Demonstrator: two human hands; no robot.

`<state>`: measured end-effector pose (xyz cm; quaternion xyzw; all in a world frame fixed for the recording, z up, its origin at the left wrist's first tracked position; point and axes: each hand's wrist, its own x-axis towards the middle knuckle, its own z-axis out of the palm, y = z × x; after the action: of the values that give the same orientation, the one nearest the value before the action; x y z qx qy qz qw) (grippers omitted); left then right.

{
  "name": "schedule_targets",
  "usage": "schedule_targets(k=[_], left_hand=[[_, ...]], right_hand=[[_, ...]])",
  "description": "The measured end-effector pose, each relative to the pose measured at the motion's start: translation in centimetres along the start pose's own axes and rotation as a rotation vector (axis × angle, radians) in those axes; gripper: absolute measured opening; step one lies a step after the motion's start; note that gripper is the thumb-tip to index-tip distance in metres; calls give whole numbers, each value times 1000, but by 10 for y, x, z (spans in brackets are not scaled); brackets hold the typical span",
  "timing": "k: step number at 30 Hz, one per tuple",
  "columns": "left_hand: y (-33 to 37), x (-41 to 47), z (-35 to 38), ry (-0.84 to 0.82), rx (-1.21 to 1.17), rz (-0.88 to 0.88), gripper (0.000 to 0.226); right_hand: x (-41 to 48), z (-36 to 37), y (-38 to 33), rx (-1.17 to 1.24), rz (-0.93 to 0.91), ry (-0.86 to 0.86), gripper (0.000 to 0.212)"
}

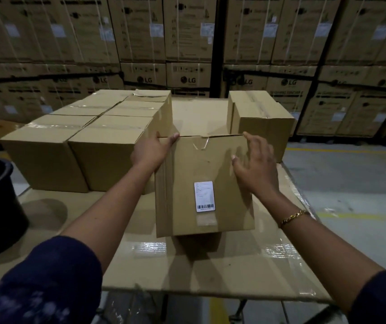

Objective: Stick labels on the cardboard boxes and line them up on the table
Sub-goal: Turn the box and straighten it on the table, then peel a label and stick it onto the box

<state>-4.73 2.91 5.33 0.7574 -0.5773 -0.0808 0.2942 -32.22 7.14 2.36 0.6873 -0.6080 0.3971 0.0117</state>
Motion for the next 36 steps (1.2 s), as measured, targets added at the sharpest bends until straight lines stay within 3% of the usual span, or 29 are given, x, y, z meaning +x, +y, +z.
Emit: schedule_targets(k=[3,8,14,18,22,27,31,36], left_hand=[[-3,-2,16,104,-69,45,80],[-2,-1,29,210,-128,64,66],[-5,9,37,294,-169,151,50],[-6,16,39,288,-148,149,47],[-6,27,41,292,-145,154,48],[-8,34,44,278,-143,167,48],[-11,34,46,214,-129,192,54],[-19,29,48,149,-161,210,64]], right_hand=[[-26,16,-14,109,-39,2,32],[-42,43,-25,118,4,-135,22],[-39,52,-27,47,-11,-182,31],[-56,55,-33,-27,-35,-192,47],[-61,58,-43,-106,115,-180,60],[-54,63,-53,12,328,-204,67],[-48,63,-56,85,398,-195,64],[-44,64,-53,112,443,-236,37]])
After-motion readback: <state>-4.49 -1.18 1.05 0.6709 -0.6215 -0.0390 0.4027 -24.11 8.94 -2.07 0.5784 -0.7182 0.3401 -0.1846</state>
